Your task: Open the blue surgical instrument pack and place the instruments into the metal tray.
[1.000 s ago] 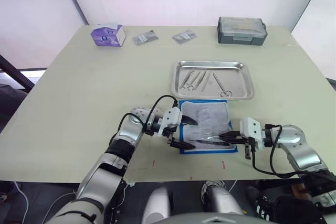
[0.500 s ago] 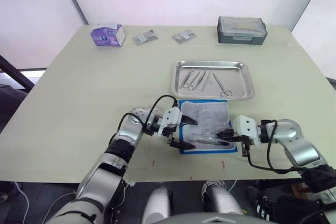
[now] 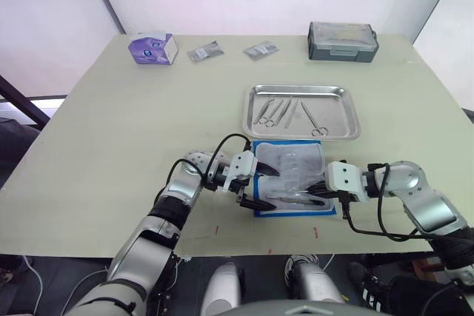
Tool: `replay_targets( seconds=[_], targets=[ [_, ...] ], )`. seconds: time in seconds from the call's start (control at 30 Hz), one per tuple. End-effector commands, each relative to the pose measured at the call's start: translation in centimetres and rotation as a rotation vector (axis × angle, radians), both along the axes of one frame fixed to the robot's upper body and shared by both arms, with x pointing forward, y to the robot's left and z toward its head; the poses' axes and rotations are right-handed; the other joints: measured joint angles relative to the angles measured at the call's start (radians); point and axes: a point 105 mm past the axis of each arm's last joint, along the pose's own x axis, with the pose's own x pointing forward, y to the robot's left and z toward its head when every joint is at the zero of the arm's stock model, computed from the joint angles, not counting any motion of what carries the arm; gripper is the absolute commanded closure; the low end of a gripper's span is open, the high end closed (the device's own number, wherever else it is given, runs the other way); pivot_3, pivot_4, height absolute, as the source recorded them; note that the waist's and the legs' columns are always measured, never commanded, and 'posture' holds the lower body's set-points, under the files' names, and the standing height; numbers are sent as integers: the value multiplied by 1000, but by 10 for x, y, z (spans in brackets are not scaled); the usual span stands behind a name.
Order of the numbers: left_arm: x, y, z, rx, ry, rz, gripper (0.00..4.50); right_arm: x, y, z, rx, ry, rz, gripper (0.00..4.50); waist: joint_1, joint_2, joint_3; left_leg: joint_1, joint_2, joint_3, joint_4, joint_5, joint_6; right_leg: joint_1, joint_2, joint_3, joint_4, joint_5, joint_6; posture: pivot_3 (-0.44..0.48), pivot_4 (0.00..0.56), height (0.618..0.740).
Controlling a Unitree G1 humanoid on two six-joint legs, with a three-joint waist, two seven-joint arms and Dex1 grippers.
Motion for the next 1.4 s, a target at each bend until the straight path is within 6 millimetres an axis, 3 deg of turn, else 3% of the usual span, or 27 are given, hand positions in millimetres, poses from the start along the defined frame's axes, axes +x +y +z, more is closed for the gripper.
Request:
replay_targets(
  seconds=[0.03,0.63,1.4],
  targets=[
    [-23,12,-47,142,173,11,0,1,6,16,-17,-60,31,4449,0,0,0,0,0,0,0,0,0,0,0,0,0,0,0,0,150,731],
    [-21,11,-47,143,167,8,0,5,-5,29,-139,-145,36,4449,2,0,0,0,0,0,0,0,0,0,0,0,0,0,0,0,150,731],
    [-21,10,-47,137,168,5,0,-1,-66,47,-199,-159,-15,4449,4,0,1,-1,0,0,0,0,0,0,-1,0,0,0,0,0,150,731]
  ],
)
